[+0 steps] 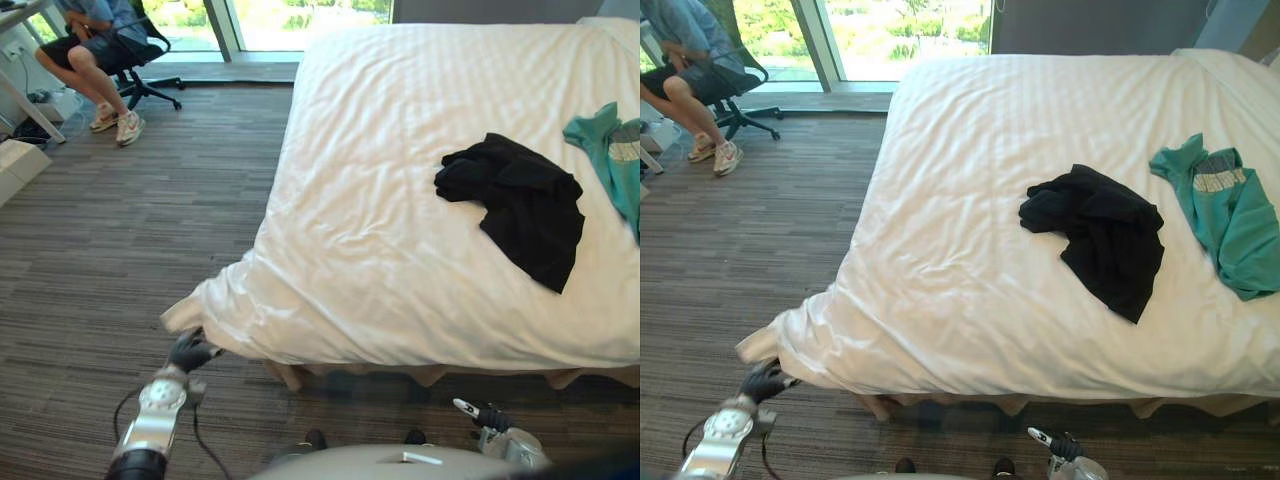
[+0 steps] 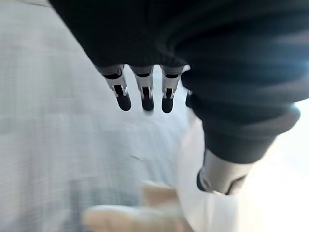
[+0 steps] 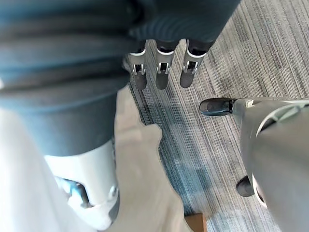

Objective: Tidy the bed and pick cloth on bed and put in laundry

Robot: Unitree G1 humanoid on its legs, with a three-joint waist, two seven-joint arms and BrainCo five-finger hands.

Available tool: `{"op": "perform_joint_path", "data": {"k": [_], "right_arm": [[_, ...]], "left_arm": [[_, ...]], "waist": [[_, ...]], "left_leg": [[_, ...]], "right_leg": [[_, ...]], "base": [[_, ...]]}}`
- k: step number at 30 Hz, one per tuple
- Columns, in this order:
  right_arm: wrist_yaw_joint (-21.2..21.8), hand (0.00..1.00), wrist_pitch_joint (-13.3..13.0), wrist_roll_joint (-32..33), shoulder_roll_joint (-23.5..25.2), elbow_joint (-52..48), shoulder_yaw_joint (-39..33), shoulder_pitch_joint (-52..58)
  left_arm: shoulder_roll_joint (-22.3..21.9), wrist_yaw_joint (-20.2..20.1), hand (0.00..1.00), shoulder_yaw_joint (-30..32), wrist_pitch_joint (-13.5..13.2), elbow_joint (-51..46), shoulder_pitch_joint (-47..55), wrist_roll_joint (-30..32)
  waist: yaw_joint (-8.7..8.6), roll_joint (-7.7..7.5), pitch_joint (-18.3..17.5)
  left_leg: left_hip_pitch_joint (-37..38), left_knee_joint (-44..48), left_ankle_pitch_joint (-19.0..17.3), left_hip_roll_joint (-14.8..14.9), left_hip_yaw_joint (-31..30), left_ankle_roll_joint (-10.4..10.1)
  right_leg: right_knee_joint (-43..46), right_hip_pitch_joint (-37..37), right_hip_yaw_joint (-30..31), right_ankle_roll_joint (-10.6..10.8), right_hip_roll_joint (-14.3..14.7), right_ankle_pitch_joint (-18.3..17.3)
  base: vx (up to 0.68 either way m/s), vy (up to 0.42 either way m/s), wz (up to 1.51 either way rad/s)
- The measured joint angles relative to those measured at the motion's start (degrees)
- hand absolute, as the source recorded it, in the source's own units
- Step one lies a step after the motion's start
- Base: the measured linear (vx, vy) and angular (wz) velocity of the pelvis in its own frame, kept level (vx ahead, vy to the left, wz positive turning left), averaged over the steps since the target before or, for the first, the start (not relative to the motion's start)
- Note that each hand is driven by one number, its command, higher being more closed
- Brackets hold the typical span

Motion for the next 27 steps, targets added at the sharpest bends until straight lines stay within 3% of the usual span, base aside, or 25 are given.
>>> {"op": "perform_joint_path", "data": {"k": [3, 8, 9, 12, 15, 17, 18, 19, 22, 25, 26, 27], "right_arm": [[0.59, 0.00, -0.36, 0.15, 0.39, 0.82, -2.74, 0.37], [-0.98, 0.00, -1.81, 1.21, 0.51, 1.19, -6.68, 0.45], [-1.49, 1.00, -2.67, 2.03, 0.50, 1.12, -7.75, 0.32], [-2.01, 1.00, -6.06, 2.87, 0.15, -2.11, -9.95, -0.66], [-1.38, 1.00, -10.46, 3.25, -3.04, -10.09, -9.66, -3.87], [-0.74, 1.00, -12.07, 3.24, -5.58, -15.76, -7.09, -8.27], [3.75, 1.00, -20.89, 7.52, -6.75, -17.24, -4.70, -10.31], [5.67, 1.00, -28.48, 9.06, -6.62, -24.74, -2.85, -11.90], [9.67, 1.00, -36.10, 8.25, -4.92, -44.68, -1.14, -12.63], [19.54, 1.00, -38.30, 6.74, -3.46, -59.53, 4.14, -10.25], [21.47, 1.00, -35.74, 6.90, -3.43, -60.66, 5.09, -8.99], [23.61, 1.00, -25.17, 7.10, -3.42, -62.48, 7.02, -7.37]], "left_arm": [[-3.27, 1.75, 0.00, 6.79, -1.33, 6.48, 2.90, -4.93], [-7.63, 1.63, 0.00, 12.61, -2.15, 10.88, 5.22, -8.79], [-8.15, 1.59, 0.00, 13.21, -2.42, 10.88, 5.28, -8.86], [-9.35, 0.49, 0.00, 13.04, -3.51, 10.80, 5.15, -8.88], [-11.28, -0.23, 0.00, 8.69, -3.82, 9.96, 4.61, -11.54], [-11.74, -1.16, 0.00, 5.22, -4.45, 9.83, 4.21, -12.98], [-12.29, -1.27, 0.00, 3.74, -4.85, 9.47, 3.99, -13.31], [-13.31, -1.40, 0.00, 2.23, -5.19, 8.82, 4.09, -13.22], [-15.25, -1.91, 0.00, -0.25, -6.36, 7.28, 4.83, -12.46], [-15.30, -2.56, 0.00, -2.52, -6.95, 7.62, 7.10, -12.65], [-15.30, -2.59, 0.00, -2.78, -7.06, 7.84, 7.39, -12.93], [-15.20, -2.59, 0.00, -3.44, -7.20, 8.28, 8.05, -13.38]], "waist": [[0.12, -0.47, -0.52], [0.18, -0.43, -0.59], [0.17, -0.43, -0.59], [0.06, -0.29, -0.75], [-0.25, -0.42, -1.28], [-0.31, 0.02, -1.61], [-0.26, -0.02, -1.54], [-0.18, 0.01, -1.56], [0.10, -0.10, -1.73], [-0.16, -1.00, -1.55], [-0.22, -1.17, -1.54], [-0.40, -1.50, -1.56]], "left_leg": [[1.33, -1.80, 0.82, -0.40, 0.00, 0.14], [2.71, -2.89, 1.43, -1.07, 0.00, 0.38], [3.01, -2.92, 1.42, -1.08, 0.03, 0.38], [2.94, -3.15, 1.41, -1.08, 0.09, 0.37], [1.84, -3.17, 1.17, -1.14, 0.16, 0.02], [1.07, -3.13, 1.21, -1.15, 0.08, 0.06], [0.93, -2.90, 1.43, -1.12, -0.01, 0.35], [0.93, -2.87, 1.51, -1.02, -0.14, 0.45], [0.91, -2.84, 1.46, -1.09, -0.52, 0.39], [1.09, -2.82, 1.39, -1.03, -0.49, 0.31], [1.16, -2.81, 1.34, -1.04, -0.46, 0.29], [1.19, -2.22, 0.88, -1.03, -0.27, 0.28]], "right_leg": [[-0.03, 0.17, 0.01, 0.17, -0.24, 0.06], [-0.09, 1.07, 0.08, 0.58, -0.80, 0.32], [-0.09, 1.35, 0.08, 0.59, -0.81, 0.32], [-0.18, 1.17, 0.11, 0.60, -0.79, 0.31], [-0.72, 0.16, 0.14, 0.63, -0.77, 0.29], [-1.13, -0.29, 0.14, 0.79, -0.66, 0.55], [-1.15, -0.53, 0.16, 0.72, -0.57, 1.02], [-1.15, -0.64, 0.25, 0.71, -0.42, 1.12], [-1.17, -0.38, 0.19, 0.71, -0.17, 1.09], [-1.17, -0.23, 0.29, 0.71, -0.08, 1.09], [-1.16, -0.10, 0.30, 0.71, -0.12, 1.09], [-1.16, 0.02, 0.41, 0.71, -0.22, 1.10]], "base": [[-0.05, 0.015, -0.01], [-0.05, 0.023, 0.00], [-0.05, 0.007, -0.03], [-0.05, -0.009, -0.05], [-0.05, -0.009, -0.05], [0.00, -0.012, -0.04], [0.00, 0.000, 0.00], [0.03, -0.020, 0.04], [0.07, -0.010, 0.09], [0.09, -0.012, 0.00], [0.07, -0.005, -0.05], [0.04, 0.000, -0.09]]}}
